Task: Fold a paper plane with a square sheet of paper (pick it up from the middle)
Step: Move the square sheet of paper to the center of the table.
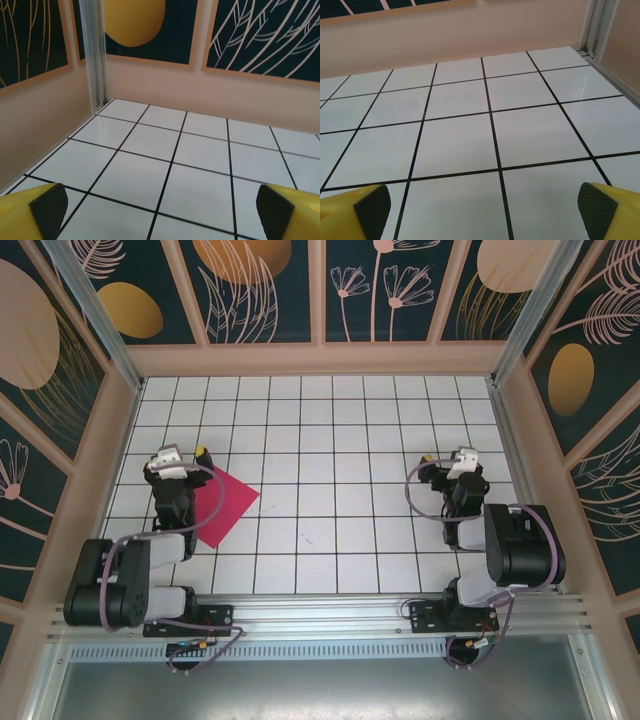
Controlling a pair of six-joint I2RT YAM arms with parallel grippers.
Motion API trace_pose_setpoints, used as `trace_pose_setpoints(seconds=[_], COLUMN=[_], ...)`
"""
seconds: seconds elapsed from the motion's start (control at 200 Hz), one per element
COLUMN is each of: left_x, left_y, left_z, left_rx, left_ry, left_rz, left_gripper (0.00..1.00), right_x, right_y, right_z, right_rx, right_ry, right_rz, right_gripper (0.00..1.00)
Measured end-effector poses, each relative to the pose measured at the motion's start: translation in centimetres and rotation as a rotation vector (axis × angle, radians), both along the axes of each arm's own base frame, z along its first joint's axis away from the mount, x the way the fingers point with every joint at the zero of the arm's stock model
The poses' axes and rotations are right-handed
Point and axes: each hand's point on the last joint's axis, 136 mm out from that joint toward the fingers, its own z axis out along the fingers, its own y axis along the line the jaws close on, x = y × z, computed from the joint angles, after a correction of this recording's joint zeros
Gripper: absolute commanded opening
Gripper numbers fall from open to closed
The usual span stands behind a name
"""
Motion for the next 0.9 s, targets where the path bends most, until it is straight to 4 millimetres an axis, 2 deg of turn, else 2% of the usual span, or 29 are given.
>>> trace_pose_setpoints(seconds=[0.06, 0.135, 0.175, 0.25, 0.29, 0.355, 0.385, 0.44, 0.505, 0.585, 0.7, 0.795, 0.901], left_x=[0.4, 1.0, 1.6, 3.1, 4.3, 5.6, 5.9, 5.5, 3.6, 0.8, -2.5, -5.2, -7.1], left_y=[0.4, 0.7, 0.3, -1.2, -2.2, -3.5, -4.2, -4.9, -5.7, -6.7, -7.8, -7.4, -7.3], left_z=[2.7, 5.6, 6.7, 6.9, 6.0, 3.8, 1.6, -1.3, -5.3, -8.6, -11.2, -12.9, -14.2], left_rx=[-0.064, -0.158, -0.206, -0.265, -0.308, -0.364, -0.400, -0.444, -0.490, -0.500, -0.479, -0.478, -0.482], left_ry=[-0.041, -0.074, -0.065, -0.008, 0.065, 0.193, 0.289, 0.409, 0.582, 0.743, 0.879, 0.956, 1.012], left_rz=[0.028, 0.047, 0.023, -0.053, -0.094, -0.142, -0.158, -0.164, -0.150, -0.123, -0.100, -0.063, -0.040], left_gripper=[0.99, 0.98, 0.99, 0.93, 0.91, 0.86, 0.86, 0.84, 0.84, 0.86, 0.86, 0.86, 0.85], right_x=[1.1, 3.4, 4.7, 5.8, 5.7, 4.4, 3.4, 2.0, 0.4, -1.1, -2.2, -2.8, -3.2], right_y=[-0.1, -0.7, -0.8, 0.2, 1.4, 3.2, 4.3, 5.5, 7.1, 8.8, 10.7, 11.6, 12.3], right_z=[1.3, 4.8, 6.8, 9.4, 10.2, 9.8, 9.1, 8.1, 7.3, 6.9, 6.7, 6.2, 5.8], right_rx=[0.040, 0.127, 0.180, 0.247, 0.289, 0.346, 0.380, 0.419, 0.457, 0.481, 0.492, 0.502, 0.519], right_ry=[0.032, 0.051, 0.074, 0.097, 0.112, 0.167, 0.209, 0.266, 0.323, 0.362, 0.394, 0.421, 0.444], right_rz=[-0.022, -0.082, -0.099, -0.057, -0.003, 0.075, 0.117, 0.158, 0.202, 0.247, 0.297, 0.311, 0.319], right_gripper=[0.99, 0.99, 0.99, 0.99, 0.99, 0.99, 0.99, 0.99, 0.99, 0.99, 0.99, 0.99, 0.99])
